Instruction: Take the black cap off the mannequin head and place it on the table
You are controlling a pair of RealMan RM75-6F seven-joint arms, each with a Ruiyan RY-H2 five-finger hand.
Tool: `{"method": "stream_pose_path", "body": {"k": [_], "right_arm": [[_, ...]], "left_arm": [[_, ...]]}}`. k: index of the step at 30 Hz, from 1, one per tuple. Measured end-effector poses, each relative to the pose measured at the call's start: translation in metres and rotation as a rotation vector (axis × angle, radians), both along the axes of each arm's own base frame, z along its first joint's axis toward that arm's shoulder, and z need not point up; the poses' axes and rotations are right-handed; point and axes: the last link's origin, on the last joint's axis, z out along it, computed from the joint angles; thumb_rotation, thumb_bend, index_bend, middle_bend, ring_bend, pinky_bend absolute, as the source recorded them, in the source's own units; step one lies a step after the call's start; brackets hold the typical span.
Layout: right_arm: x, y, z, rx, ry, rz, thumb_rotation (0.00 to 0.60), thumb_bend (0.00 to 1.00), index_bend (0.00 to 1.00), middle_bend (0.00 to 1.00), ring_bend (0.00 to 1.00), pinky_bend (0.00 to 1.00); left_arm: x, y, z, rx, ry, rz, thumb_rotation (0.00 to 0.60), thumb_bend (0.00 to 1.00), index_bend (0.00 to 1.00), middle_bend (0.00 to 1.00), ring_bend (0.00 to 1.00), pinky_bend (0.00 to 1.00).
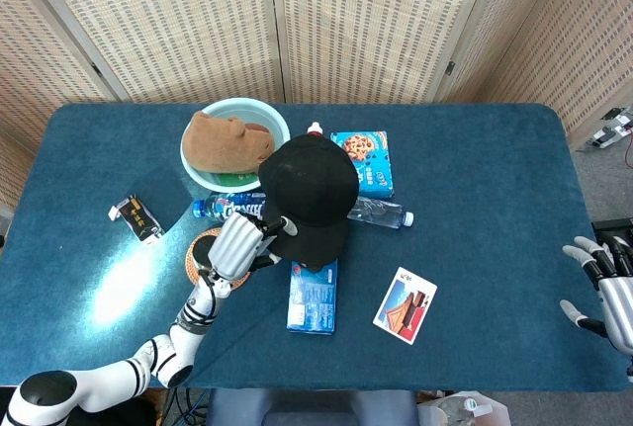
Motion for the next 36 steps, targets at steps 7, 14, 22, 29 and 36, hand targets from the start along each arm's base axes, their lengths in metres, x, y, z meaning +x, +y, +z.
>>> {"method": "stream_pose_path", "body": {"k": [7,14,22,29,36], "right_arm": [[0.002,-0.001,-0.001,0.004,0.001,0.002,0.600,0.19,0.24,0.19,0.04,0.15],[0.003,-0.002,-0.001,0.005,0.003,0.003,0.600,0.19,0.24,0.19,0.04,0.15],[0.004,-0.001,0.000,0.002,0.006,0.005,0.600,0.19,0.24,0.19,0.04,0.15],[0.004,-0.001,0.000,0.001,0.003,0.008,0.600,0.19,0.24,0.19,0.04,0.15],[0.003,0.000,0.001,-0.002,0.001,0.006,0.600,0.19,0.24,0.19,0.04,0.15]], "left_arm": [[-0.001,0.002,0.005,-0.008,-0.032,0.011,0.600,0.36,0.59,1.00,1.00,1.00],[0.001,0.002,0.011,-0.055,-0.099,0.017,0.600,0.36,0.61,1.00,1.00,1.00],[0.010,0.008,0.022,-0.095,-0.176,0.031,0.600,0.36,0.62,1.00,1.00,1.00],[0.027,0.019,0.031,-0.080,-0.216,0.031,0.600,0.36,0.62,1.00,1.00,1.00],[0.042,0.036,0.046,-0.032,-0.235,0.059,0.600,0.36,0.62,1.00,1.00,1.00]]}}
